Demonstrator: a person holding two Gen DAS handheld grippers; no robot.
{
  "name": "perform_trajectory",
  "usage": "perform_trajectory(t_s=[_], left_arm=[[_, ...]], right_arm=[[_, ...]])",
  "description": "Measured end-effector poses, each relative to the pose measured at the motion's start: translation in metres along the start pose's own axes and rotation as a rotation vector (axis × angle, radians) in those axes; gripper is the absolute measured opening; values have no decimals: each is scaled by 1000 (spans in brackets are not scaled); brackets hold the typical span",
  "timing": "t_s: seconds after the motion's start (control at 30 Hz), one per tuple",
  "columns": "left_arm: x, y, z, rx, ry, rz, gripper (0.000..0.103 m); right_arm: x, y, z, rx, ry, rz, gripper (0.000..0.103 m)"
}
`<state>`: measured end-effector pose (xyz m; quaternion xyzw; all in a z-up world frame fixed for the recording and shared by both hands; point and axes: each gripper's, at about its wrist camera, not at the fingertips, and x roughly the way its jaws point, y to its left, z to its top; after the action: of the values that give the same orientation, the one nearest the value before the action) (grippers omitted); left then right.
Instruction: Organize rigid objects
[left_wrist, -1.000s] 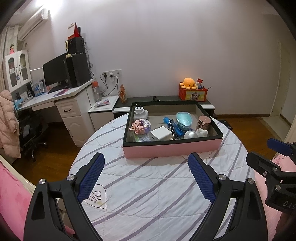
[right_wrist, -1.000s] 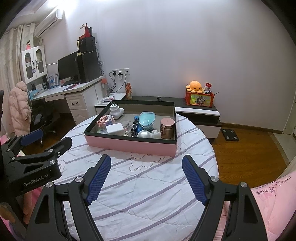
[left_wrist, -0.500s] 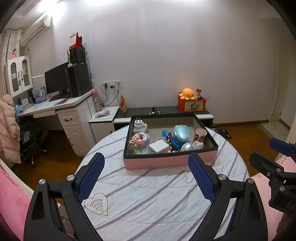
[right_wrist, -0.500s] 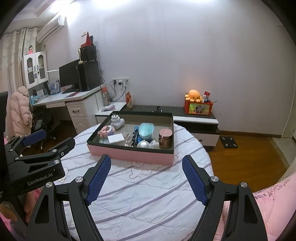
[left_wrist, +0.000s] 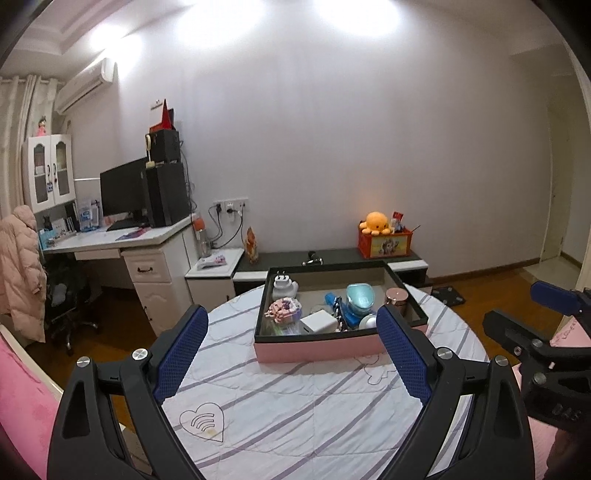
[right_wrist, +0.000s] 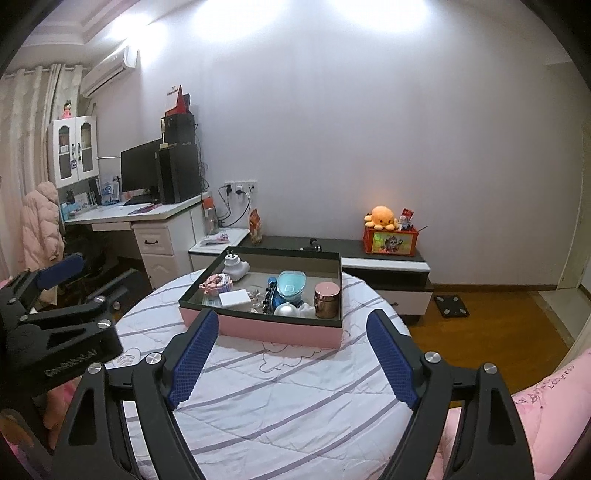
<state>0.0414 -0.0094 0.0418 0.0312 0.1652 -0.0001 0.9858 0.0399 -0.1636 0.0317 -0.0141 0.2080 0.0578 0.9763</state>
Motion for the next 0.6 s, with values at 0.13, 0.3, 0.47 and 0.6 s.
perform_trajectory(t_s=[0.13,0.3,0.47,0.6], left_arm=[[-1,2,-7,-15,-16,-4,94],[2,2,-11,-17,-7,9,94],[2,5,-10,-30,-13,-6,94],[4,6,-9,-29,-16,5,94]], right_arm=[[-5,-4,-4,39,-39,-3,84],[-8,-2,-7,34,-76,-68,84],[-11,-2,-6,28,-94,-88,84],[-12,-2,-4,31,-94,-91,84]])
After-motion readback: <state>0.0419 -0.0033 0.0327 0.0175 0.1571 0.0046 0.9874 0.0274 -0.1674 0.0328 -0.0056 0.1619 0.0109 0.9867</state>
